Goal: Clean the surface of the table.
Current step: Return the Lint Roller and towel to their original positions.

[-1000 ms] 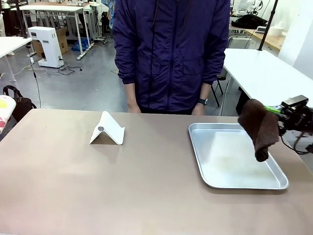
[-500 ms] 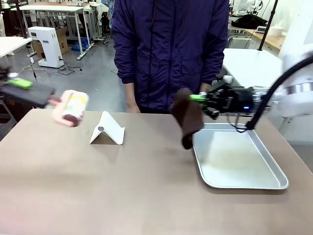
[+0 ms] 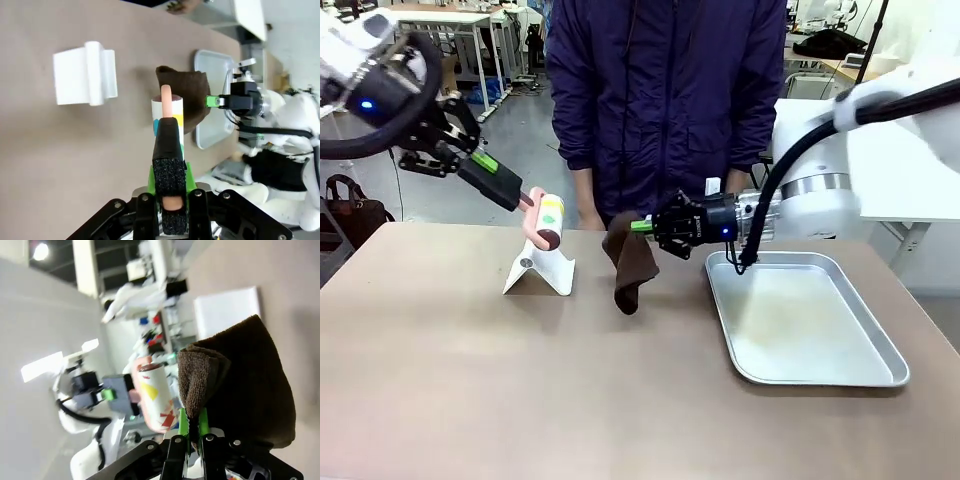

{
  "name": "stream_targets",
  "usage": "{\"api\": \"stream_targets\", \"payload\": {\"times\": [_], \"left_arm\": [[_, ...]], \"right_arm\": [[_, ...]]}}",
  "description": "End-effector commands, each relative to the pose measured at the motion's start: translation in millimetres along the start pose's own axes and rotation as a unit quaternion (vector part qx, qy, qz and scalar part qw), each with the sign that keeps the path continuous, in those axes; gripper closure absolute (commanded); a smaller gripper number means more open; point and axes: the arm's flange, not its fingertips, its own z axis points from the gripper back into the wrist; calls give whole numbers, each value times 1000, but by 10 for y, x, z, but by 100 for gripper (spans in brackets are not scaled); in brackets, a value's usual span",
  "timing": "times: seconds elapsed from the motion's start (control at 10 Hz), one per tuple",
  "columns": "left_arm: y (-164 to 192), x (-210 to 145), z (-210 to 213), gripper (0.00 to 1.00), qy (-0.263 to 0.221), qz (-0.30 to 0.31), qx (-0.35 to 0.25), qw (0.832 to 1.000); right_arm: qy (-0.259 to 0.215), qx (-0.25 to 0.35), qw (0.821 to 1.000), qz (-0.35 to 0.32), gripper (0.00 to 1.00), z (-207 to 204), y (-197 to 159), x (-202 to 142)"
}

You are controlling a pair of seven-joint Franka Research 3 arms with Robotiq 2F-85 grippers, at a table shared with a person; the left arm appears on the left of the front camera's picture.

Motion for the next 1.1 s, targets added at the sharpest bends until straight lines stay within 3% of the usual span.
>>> {"api": "stream_targets", "payload": {"times": [0.0,0.4,0.8,1.0], "left_arm": [[-98,317,-111,78,23,6,38,999],[-99,662,-509,78,25,14,65,997],[-28,787,-741,78,16,14,81,996],[0,858,-824,78,-3,8,90,996]], "right_arm": [[-15,-68,997,-28,92,-79,49,166],[-11,-207,976,-66,92,263,-21,242],[-53,-269,960,-51,92,349,-122,351],[-38,-249,967,-47,92,376,-157,351]]}}
